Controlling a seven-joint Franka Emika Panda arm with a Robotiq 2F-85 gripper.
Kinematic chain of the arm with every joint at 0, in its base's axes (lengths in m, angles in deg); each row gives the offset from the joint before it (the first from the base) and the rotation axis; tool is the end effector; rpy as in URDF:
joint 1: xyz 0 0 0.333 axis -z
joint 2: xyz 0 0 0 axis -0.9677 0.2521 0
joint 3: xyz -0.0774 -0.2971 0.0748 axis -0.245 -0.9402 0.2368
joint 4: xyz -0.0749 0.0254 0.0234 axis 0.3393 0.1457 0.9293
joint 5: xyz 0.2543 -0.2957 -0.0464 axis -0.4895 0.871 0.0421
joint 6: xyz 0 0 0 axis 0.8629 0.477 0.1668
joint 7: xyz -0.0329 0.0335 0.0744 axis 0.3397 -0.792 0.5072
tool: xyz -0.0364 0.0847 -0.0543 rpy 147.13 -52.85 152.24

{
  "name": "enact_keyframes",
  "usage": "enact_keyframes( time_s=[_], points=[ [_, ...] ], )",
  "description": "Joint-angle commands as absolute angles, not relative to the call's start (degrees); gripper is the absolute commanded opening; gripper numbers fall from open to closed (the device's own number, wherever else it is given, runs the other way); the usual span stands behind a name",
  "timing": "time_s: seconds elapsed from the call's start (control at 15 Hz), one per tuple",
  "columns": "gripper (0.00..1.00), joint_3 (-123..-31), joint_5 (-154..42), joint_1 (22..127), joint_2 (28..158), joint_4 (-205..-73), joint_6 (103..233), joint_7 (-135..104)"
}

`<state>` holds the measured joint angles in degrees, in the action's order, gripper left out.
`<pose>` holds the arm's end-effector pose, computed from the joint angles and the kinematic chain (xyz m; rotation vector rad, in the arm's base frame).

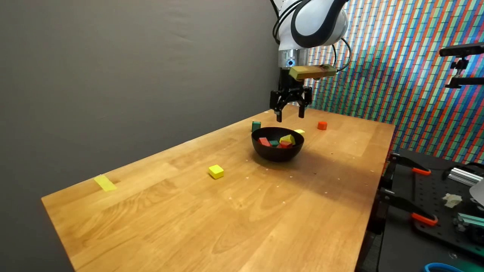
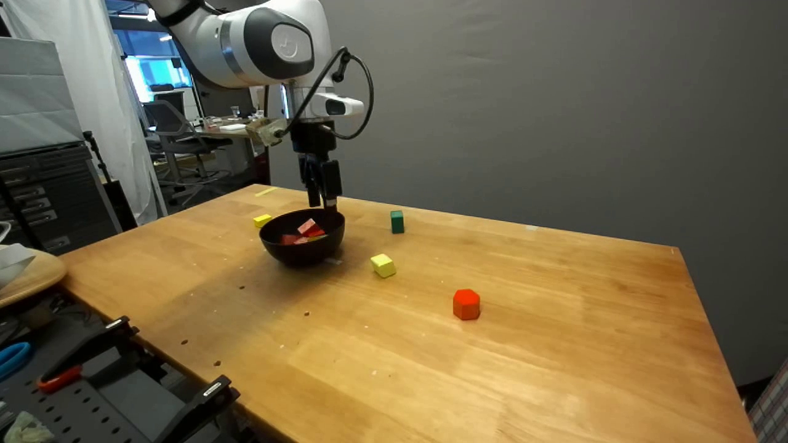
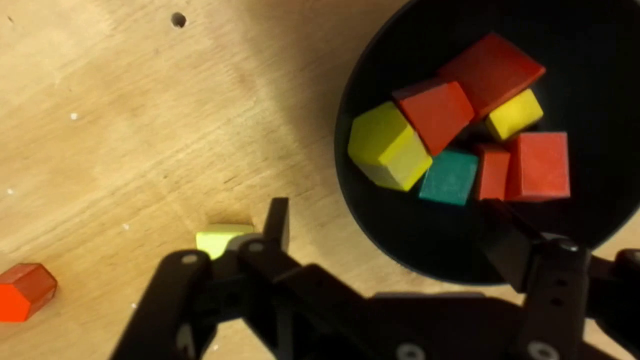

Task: Put all the blocks on the table in the black bowl

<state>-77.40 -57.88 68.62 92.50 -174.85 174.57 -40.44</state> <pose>0.5381 0.0223 0.2367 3.0151 -0.6941 -0.0749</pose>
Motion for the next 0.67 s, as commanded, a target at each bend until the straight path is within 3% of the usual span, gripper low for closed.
enact_keyframes(
  time_s=[0.0,0.27,0.6],
  points=[
    [1.00,-79.4,-54.1,68.0,88.7,-179.4,185.3,-46.4],
    [1.00,-82.7,-45.2,65.5,95.4,-174.2,198.1,-51.8],
    [1.00,-89.9,-38.7,59.5,106.1,-162.6,199.2,-52.9]
  ],
)
